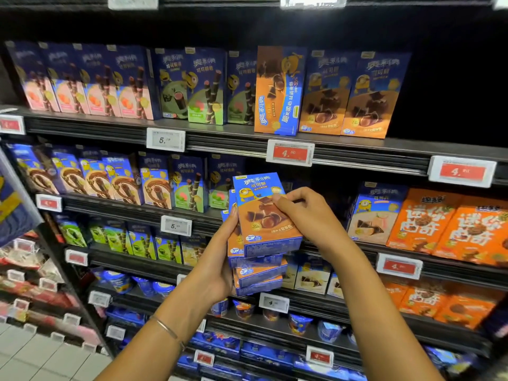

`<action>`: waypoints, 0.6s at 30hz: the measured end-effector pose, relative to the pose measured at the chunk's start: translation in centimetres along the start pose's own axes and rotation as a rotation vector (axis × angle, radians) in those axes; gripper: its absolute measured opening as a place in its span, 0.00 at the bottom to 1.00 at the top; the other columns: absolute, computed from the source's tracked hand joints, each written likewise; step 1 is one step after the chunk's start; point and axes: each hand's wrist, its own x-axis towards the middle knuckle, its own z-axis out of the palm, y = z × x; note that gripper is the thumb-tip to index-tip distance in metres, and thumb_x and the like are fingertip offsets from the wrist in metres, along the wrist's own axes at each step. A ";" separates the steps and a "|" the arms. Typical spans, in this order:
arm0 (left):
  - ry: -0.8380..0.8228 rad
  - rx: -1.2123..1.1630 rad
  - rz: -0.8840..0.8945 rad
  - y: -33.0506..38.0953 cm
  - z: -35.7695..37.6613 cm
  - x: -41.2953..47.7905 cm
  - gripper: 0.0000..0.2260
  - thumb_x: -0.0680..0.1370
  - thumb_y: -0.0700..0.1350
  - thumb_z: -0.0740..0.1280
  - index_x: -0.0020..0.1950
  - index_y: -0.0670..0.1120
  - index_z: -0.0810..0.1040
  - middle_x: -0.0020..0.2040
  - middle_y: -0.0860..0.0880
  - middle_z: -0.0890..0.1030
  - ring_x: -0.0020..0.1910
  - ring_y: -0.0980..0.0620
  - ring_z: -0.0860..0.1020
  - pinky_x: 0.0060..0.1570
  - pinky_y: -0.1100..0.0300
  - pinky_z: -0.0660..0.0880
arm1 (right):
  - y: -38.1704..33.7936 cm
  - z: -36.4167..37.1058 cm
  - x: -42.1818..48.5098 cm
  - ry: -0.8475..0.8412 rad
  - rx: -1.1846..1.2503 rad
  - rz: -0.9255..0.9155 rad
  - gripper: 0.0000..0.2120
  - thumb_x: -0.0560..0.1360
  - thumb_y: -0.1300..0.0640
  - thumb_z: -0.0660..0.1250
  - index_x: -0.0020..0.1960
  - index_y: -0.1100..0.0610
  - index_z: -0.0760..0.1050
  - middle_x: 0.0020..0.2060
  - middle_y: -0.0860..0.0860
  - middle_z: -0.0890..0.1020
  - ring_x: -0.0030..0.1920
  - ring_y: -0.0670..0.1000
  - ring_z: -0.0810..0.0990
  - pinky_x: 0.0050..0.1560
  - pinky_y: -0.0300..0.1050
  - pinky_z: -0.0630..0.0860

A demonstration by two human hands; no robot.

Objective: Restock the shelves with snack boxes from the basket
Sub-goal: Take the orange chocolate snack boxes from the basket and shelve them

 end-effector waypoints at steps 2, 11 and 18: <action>0.003 -0.007 0.025 -0.2 -0.1 0.1 0.32 0.75 0.71 0.71 0.69 0.49 0.84 0.67 0.41 0.84 0.64 0.37 0.84 0.58 0.42 0.82 | -0.1 -0.2 -0.2 -0.019 0.024 0.013 0.16 0.75 0.43 0.72 0.53 0.54 0.75 0.38 0.50 0.87 0.39 0.50 0.88 0.46 0.53 0.82; 0.019 -0.051 0.073 -0.3 -0.3 0.2 0.25 0.77 0.63 0.73 0.64 0.47 0.86 0.63 0.39 0.85 0.58 0.35 0.86 0.53 0.41 0.83 | -3.0 -2.0 -1.7 -0.003 0.156 -0.115 0.13 0.75 0.52 0.75 0.56 0.55 0.76 0.37 0.51 0.86 0.36 0.48 0.86 0.34 0.41 0.78; 0.020 -0.038 0.054 -0.5 0.2 -0.4 0.28 0.65 0.63 0.82 0.58 0.47 0.89 0.62 0.40 0.86 0.57 0.36 0.86 0.54 0.42 0.83 | -7.4 -5.6 -0.9 0.182 0.328 -0.258 0.16 0.78 0.60 0.71 0.64 0.59 0.72 0.50 0.55 0.85 0.42 0.49 0.86 0.39 0.45 0.83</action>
